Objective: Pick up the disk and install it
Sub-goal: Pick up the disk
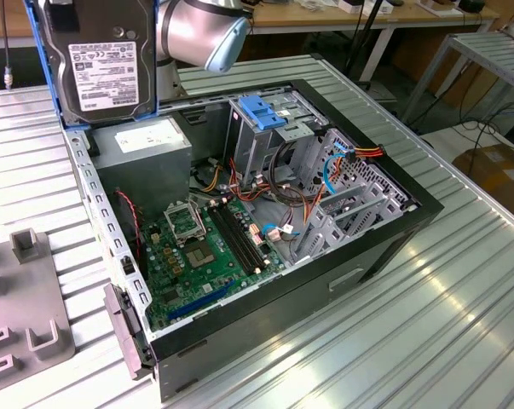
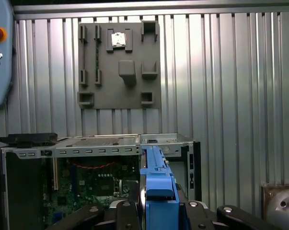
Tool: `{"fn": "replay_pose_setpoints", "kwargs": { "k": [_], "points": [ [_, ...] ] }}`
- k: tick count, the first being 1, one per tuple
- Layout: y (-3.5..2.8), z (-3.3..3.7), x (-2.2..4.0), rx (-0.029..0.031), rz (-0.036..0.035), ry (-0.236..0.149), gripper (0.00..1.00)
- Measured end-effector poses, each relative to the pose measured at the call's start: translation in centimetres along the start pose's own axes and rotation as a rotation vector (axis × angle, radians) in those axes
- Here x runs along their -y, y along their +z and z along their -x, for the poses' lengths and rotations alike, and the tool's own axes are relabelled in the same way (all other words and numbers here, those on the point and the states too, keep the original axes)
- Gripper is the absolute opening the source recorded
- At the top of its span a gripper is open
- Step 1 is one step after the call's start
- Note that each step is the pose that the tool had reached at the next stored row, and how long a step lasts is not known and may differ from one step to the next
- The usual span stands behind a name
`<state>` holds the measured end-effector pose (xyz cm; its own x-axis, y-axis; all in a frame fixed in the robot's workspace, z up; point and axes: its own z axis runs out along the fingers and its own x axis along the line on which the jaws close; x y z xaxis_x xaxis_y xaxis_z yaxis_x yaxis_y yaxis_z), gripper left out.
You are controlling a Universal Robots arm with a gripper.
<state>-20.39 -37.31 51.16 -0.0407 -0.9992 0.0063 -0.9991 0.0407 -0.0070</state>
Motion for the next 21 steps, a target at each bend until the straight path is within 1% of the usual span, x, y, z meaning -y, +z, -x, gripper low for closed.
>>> {"fn": "replay_pose_setpoints", "kwargs": {
  "k": [2,3,5,7,9,11,12,13,14,16,17,21],
  "points": [
    [0.0,-0.01,0.51,-0.0001,0.0,0.0,0.37],
    [0.01,-0.19,0.69,0.0,0.0001,0.0,0.37],
    [0.03,-0.88,1.0,-0.0001,0.0001,0.0,0.37],
    [0.05,-1.37,1.2,0.0,0.0,0.0,0.37],
    [0.09,-2.1,1.62,0.0,0.0,0.0,0.37],
    [0.13,-2.28,2.09,0.0001,-0.0001,0.0,0.37],
    [0.15,-2.36,2.58,0.0,0.0,0.0,0.37],
    [0.16,-2.39,2.91,-0.0001,0.0001,0.0,0.37],
    [0.19,-2.44,3.66,0.0,0.0,0.0,0.37],
    [0.22,-2.47,4.48,0.0,0.0,0.0,0.37],
    [0.24,-2.48,5.01,-0.0001,0.0,0.0,0.37],
    [0.31,-2.55,6.47,0.0,0.0001,0.0,0.37]
  ]
}}
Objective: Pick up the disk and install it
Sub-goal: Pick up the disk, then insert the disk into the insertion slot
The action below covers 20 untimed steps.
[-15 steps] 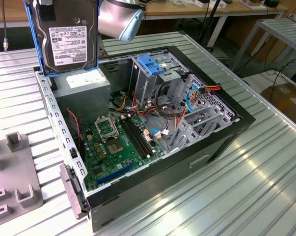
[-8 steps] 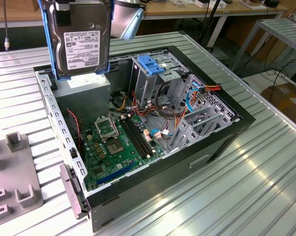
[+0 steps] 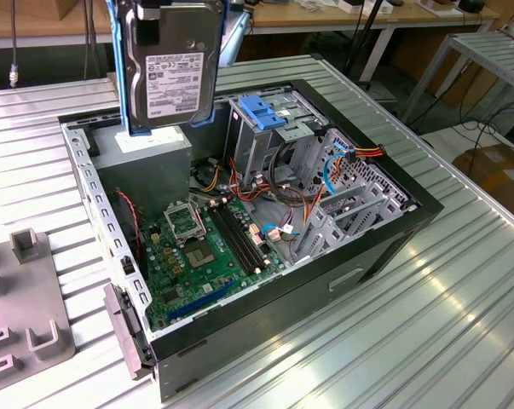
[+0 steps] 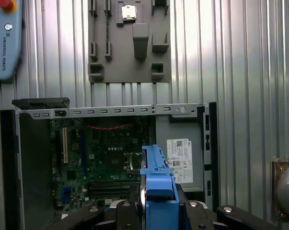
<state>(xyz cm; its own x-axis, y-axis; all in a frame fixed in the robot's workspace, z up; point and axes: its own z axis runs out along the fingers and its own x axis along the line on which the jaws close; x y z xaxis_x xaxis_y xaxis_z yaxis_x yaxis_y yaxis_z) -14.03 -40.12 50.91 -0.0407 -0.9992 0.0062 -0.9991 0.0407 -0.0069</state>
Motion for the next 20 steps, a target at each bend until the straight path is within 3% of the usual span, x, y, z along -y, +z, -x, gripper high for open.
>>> {"fn": "replay_pose_setpoints", "kwargs": {
  "k": [2,20],
  "points": [
    [0.0,0.01,0.36,-0.0001,0.0,0.0,0.37],
    [0.01,-0.13,0.6,0.0,0.0,0.0,0.37]
  ]
}}
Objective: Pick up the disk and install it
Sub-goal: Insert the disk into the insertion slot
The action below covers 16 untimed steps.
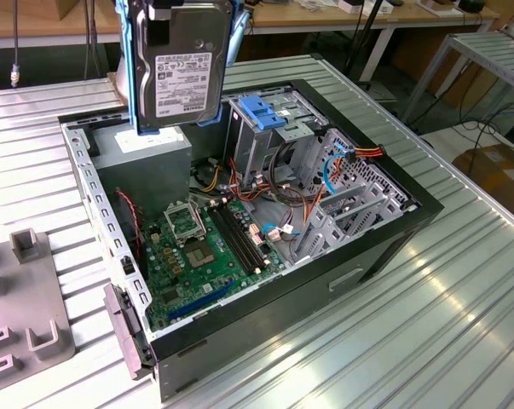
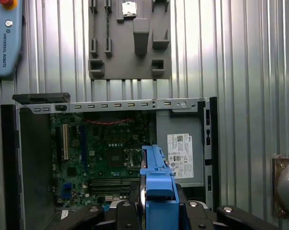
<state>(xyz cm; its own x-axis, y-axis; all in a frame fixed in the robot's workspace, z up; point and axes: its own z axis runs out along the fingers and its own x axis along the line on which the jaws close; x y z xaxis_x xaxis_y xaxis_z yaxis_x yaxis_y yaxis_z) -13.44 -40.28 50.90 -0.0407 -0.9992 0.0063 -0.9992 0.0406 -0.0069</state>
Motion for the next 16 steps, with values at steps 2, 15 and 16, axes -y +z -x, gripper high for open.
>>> {"fn": "replay_pose_setpoints", "kwargs": {
  "k": [2,15,16],
  "points": [
    [0.0,-0.13,0.01,0.0,0.0,0.0,0.37],
    [0.0,-0.83,0.09,0.0,0.0,0.0,0.37],
    [0.01,-0.85,0.11,0.0,0.0,0.0,0.37]
  ]
}}
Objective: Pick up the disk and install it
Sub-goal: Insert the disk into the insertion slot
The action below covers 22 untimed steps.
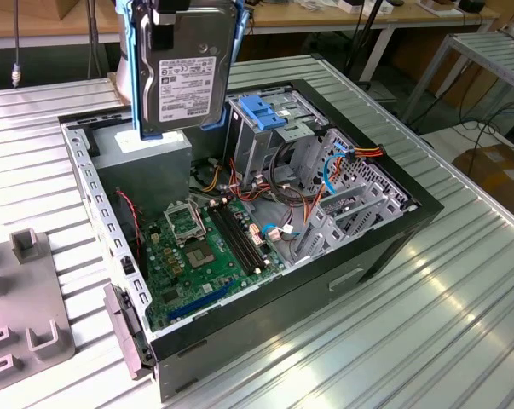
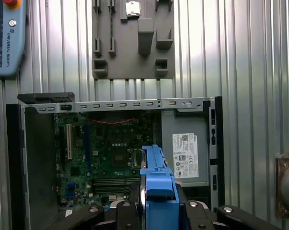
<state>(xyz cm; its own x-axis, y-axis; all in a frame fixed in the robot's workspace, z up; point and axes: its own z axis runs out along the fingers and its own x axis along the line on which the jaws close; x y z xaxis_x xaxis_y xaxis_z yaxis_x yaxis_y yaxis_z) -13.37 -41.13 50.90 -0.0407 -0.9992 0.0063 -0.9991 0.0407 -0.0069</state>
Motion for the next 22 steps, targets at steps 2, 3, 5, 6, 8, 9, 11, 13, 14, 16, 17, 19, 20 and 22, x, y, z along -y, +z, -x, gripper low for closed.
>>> {"fn": "replay_pose_setpoints", "kwargs": {
  "k": [2,3,5,6,8,9,11,13,14,16,17,19,20,22],
  "points": [
    [0.0,-0.04,0.06,0.0,0.0,0.0,0.37],
    [0.0,-0.05,0.1,0.0,0.0,0.0,0.37],
    [0.0,-0.06,0.25,-0.0001,0.0,0.0,0.37],
    [0.0,-0.06,0.33,0.0,0.0,0.0,0.37],
    [0.0,-0.05,0.45,0.0,0.0,0.0,0.37],
    [0.0,-0.09,0.49,0.0,-0.0001,0.0,0.37],
    [0.0,-0.24,0.51,0.0,0.0,0.0,0.37],
    [0.01,-0.59,0.53,0.0,0.0,0.0,0.37],
    [0.01,-0.91,0.54,0.0,0.0,0.0,0.37],
    [0.01,-1.28,0.56,0.0,-0.0001,0.0,0.37],
    [0.01,-1.56,0.57,0.0,0.0,0.0,0.37],
    [0.01,-1.97,0.59,-0.0001,0.0,0.0,0.37],
    [0.02,-2.27,0.61,0.0,0.0,0.0,0.37],
    [0.03,-2.64,0.63,0.0,-0.0001,0.0,0.37]
  ]
}}
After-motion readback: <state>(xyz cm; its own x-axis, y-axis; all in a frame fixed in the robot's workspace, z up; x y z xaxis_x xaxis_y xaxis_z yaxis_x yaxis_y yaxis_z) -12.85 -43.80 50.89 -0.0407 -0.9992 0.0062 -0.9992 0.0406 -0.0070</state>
